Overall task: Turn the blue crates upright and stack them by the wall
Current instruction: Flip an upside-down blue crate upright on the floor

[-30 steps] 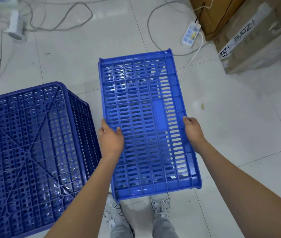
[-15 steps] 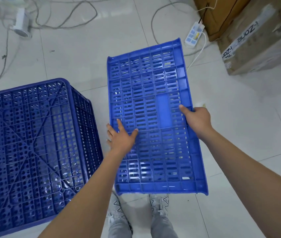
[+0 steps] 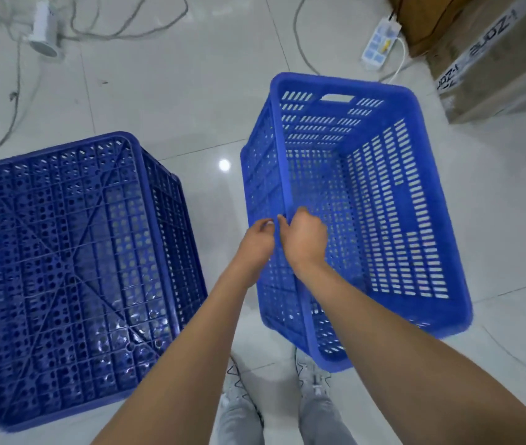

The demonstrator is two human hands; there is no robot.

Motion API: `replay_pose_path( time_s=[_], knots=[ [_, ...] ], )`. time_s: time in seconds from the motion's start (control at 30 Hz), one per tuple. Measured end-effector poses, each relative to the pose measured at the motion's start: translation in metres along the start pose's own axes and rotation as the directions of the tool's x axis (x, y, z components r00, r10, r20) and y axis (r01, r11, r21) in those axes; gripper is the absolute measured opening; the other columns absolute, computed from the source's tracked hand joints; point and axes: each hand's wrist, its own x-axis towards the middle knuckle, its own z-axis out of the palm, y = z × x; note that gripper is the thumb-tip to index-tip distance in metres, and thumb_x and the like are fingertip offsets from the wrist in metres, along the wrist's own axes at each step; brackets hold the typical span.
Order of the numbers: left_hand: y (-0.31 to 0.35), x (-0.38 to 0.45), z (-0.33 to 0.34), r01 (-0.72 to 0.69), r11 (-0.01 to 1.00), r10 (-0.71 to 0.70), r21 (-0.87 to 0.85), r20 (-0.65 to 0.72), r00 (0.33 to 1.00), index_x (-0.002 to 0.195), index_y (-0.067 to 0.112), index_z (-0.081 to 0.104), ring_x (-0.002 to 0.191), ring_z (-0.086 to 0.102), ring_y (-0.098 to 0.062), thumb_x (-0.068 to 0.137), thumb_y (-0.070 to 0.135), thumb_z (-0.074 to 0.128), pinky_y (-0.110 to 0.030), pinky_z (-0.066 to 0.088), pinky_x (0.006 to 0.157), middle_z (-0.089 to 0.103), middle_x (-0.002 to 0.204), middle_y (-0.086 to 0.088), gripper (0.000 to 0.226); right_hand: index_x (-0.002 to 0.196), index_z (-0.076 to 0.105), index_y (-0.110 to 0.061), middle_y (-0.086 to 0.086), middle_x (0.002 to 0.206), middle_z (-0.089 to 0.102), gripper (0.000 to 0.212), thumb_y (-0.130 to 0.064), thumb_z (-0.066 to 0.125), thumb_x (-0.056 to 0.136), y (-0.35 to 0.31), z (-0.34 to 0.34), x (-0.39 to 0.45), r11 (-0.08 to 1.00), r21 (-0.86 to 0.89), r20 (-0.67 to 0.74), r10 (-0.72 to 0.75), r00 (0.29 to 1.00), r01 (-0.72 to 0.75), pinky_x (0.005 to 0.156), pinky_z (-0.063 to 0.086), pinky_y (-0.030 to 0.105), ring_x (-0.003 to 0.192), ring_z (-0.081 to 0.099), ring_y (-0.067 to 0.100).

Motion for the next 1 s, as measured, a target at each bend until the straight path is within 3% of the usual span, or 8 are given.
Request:
replay_pose_path(
  time_s=[0.13, 0.23, 0.33, 0.4, 0.5, 0.6, 0.8, 1.0],
  knots=[
    [-0.024, 0.015, -0.024, 0.096, 0.992, -0.101, -0.076, -0.062, 0.993, 0.104, 0.021, 0.056, 0.077, 0.050, -0.020, 0.103, 0.030, 0.032, -0.028, 0.039, 0.061, 0.054, 0.090, -0.003, 0.025, 0.110, 0.054, 0.000, 0.021, 0.103, 0.067, 0.034, -0.030, 0.058, 0.094, -0.017, 0.028, -0.004, 0.988, 0.087, 0.113, -0.136, 0.984, 0.127, 0.080, 0.048, 0.042, 0.101, 0.063, 0.039],
    [-0.036, 0.024, -0.033, 0.129, 0.990, -0.135, -0.058, -0.112, 0.985, 0.100, 0.016, 0.056, 0.087, 0.052, -0.023, 0.101, 0.028, 0.032, -0.031, 0.043, 0.065, 0.057, 0.097, -0.010, 0.026, 0.106, 0.058, -0.001, 0.023, 0.102, 0.066, 0.025, -0.021, 0.056, 0.092, -0.027, 0.044, -0.004, 0.968, 0.113, 0.239, -0.244, 0.940, 0.222, 0.077, 0.049, 0.042, 0.098, 0.063, 0.040],
    [-0.046, 0.031, -0.045, 0.165, 0.982, -0.146, 0.094, -0.189, 0.971, 0.119, 0.009, 0.055, 0.100, 0.063, -0.038, 0.099, 0.032, 0.036, -0.045, 0.052, 0.086, 0.062, 0.112, -0.029, 0.035, 0.100, 0.065, -0.004, 0.024, 0.101, 0.067, 0.022, -0.014, 0.047, 0.091, -0.025, 0.044, 0.002, 0.963, 0.094, 0.289, -0.271, 0.918, 0.254, 0.076, 0.051, 0.040, 0.097, 0.063, 0.041],
    [-0.048, 0.031, -0.053, 0.212, 0.962, -0.176, 0.174, -0.203, 0.963, 0.136, 0.011, 0.047, 0.091, 0.064, -0.040, 0.098, 0.030, 0.039, -0.046, 0.052, 0.075, 0.061, 0.110, -0.030, 0.043, 0.103, 0.064, -0.001, 0.026, 0.104, 0.066, 0.023, -0.012, 0.047, 0.092, -0.012, 0.034, 0.009, 0.971, 0.065, 0.281, -0.241, 0.929, 0.232, 0.079, 0.051, 0.040, 0.099, 0.063, 0.041],
    [-0.043, 0.031, -0.061, 0.226, 0.953, -0.183, 0.204, -0.208, 0.961, 0.145, 0.008, 0.039, 0.067, 0.048, -0.023, 0.099, 0.023, 0.041, -0.036, 0.041, 0.059, 0.060, 0.103, -0.022, 0.048, 0.114, 0.058, 0.000, 0.024, 0.110, 0.064, 0.026, -0.009, 0.045, 0.093, 0.021, 0.007, 0.023, 0.976, -0.008, 0.261, -0.209, 0.943, 0.218, 0.078, 0.050, 0.038, 0.101, 0.062, 0.039],
    [-0.030, 0.030, -0.061, 0.207, 0.943, -0.145, 0.262, -0.239, 0.960, 0.144, 0.004, 0.039, 0.095, 0.062, -0.037, 0.098, 0.022, 0.042, -0.049, 0.052, 0.083, 0.061, 0.124, -0.026, 0.049, 0.125, 0.051, -0.001, 0.021, 0.122, 0.058, 0.034, -0.012, 0.045, 0.094, 0.054, -0.020, 0.037, 0.970, -0.113, 0.231, -0.186, 0.955, 0.216, 0.088, 0.050, 0.042, 0.111, 0.058, 0.038],
    [-0.010, 0.040, -0.046, 0.225, 0.888, -0.103, 0.400, -0.303, 0.947, 0.155, 0.016, 0.020, 0.111, 0.061, -0.043, 0.096, 0.030, 0.046, -0.044, 0.053, 0.071, 0.046, 0.141, -0.023, 0.065, 0.133, 0.042, 0.000, 0.021, 0.131, 0.047, 0.043, -0.021, 0.048, 0.095, 0.116, -0.049, 0.070, 0.979, -0.196, 0.138, -0.031, 0.990, 0.058, 0.092, 0.046, 0.047, 0.120, 0.047, 0.038],
    [-0.002, 0.041, -0.029, 0.343, 0.793, -0.167, 0.503, -0.362, 0.917, 0.158, 0.020, 0.003, 0.124, 0.049, -0.045, 0.098, 0.033, 0.050, -0.047, 0.052, 0.087, 0.012, 0.158, -0.020, 0.077, 0.146, 0.023, -0.005, 0.018, 0.148, 0.023, 0.072, -0.032, 0.060, 0.090, 0.171, -0.063, 0.104, 0.986, -0.160, 0.234, -0.008, 0.972, 0.046, 0.103, 0.039, 0.050, 0.133, 0.031, 0.037]
  ],
)
